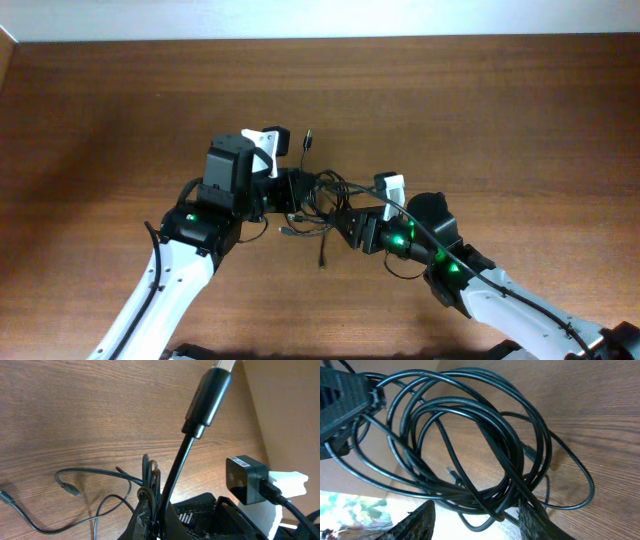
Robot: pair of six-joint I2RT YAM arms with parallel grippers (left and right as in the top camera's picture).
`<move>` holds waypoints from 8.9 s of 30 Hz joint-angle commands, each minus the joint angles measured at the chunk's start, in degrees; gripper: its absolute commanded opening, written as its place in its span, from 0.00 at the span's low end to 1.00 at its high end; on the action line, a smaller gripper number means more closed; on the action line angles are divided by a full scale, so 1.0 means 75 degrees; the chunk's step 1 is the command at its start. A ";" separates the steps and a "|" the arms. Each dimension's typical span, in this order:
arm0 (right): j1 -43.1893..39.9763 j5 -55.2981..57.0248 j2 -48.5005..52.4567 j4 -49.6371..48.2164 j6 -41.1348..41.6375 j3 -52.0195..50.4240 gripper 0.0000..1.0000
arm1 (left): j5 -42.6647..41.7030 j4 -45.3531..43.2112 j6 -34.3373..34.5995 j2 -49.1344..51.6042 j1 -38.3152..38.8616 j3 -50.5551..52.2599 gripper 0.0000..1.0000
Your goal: Untangle cables
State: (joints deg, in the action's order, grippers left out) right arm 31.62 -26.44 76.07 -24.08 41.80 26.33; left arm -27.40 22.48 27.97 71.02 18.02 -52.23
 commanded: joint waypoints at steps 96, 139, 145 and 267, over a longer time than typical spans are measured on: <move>0.0085 0.1169 0.0023 0.4680 0.2629 0.0047 0.71 | -0.0061 0.1026 1.1412 0.2465 0.0449 0.1463 0.55; -0.0469 -0.0344 -0.0070 0.1373 0.7455 0.0050 0.92 | 0.2404 -0.3054 0.4025 0.0997 0.0831 0.1443 0.00; -0.0466 0.0082 -0.0055 0.0659 0.8413 0.0050 0.67 | 0.2346 -0.3057 0.4030 0.0997 0.1011 0.1445 0.00; -0.0478 0.3410 -0.0452 0.9431 -0.0076 0.3258 0.04 | -0.1909 -0.6359 0.8970 0.2090 -0.0431 0.1445 0.00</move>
State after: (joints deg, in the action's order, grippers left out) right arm 27.88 -9.89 69.63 43.55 31.48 50.74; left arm -36.82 -23.92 96.73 86.80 19.35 -40.82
